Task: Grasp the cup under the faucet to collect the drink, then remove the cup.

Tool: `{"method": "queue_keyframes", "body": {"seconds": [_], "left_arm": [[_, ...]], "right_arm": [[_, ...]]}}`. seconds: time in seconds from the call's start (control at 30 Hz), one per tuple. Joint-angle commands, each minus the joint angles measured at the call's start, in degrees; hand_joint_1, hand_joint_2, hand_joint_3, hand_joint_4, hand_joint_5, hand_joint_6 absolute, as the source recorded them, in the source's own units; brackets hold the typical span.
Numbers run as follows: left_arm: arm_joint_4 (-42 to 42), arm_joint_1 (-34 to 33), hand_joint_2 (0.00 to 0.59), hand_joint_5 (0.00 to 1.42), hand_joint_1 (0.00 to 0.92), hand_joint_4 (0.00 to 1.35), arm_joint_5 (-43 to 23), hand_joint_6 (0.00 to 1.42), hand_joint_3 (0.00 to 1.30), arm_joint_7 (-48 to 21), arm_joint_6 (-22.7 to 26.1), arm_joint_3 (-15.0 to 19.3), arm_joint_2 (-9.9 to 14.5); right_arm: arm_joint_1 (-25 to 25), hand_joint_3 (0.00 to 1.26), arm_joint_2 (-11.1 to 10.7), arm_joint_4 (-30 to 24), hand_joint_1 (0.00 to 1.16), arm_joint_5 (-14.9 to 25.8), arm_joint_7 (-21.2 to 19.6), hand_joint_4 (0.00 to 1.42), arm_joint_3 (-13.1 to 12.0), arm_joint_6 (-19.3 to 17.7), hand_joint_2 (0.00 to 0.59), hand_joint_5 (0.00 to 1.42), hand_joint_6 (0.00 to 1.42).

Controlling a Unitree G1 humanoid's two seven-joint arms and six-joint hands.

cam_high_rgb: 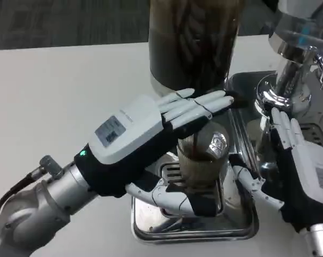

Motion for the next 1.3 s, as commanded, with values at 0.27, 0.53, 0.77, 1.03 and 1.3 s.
{"method": "queue_keyframes", "body": {"seconds": [0.27,0.53,0.77,1.03,1.3], "left_arm": [[0.15,0.77,0.103,0.24,0.000,0.09,3.54,0.14,0.14,-0.06,0.52,-2.74,1.94],[0.19,0.53,0.103,0.24,0.000,0.09,3.49,0.14,0.14,0.73,0.94,-3.15,1.99],[0.15,0.80,0.104,0.25,0.000,0.09,3.41,0.14,0.14,1.04,1.17,-2.89,2.16],[-0.67,1.54,0.104,0.25,0.000,0.09,2.91,0.14,0.14,1.18,1.15,-2.40,2.59],[-1.26,2.23,0.115,0.25,0.000,0.09,2.42,0.14,0.15,1.38,1.24,-1.77,3.08]], "right_arm": [[1.93,0.00,-1.19,2.97,0.28,9.56,2.87,0.00,-3.70,-8.48,0.290,0.00,0.19],[0.46,0.00,-2.96,6.93,0.37,18.29,12.10,0.00,-4.14,-16.24,0.246,0.00,0.20],[-0.57,0.00,-2.14,7.66,0.48,20.22,16.60,0.00,-3.79,-16.84,0.218,0.00,0.18],[-3.27,0.00,-0.32,9.47,0.54,19.92,19.71,0.00,-3.08,-15.24,0.199,0.00,0.15],[-5.60,0.00,1.33,11.76,0.56,20.08,20.17,0.00,-2.88,-15.05,0.191,0.00,0.14]]}}
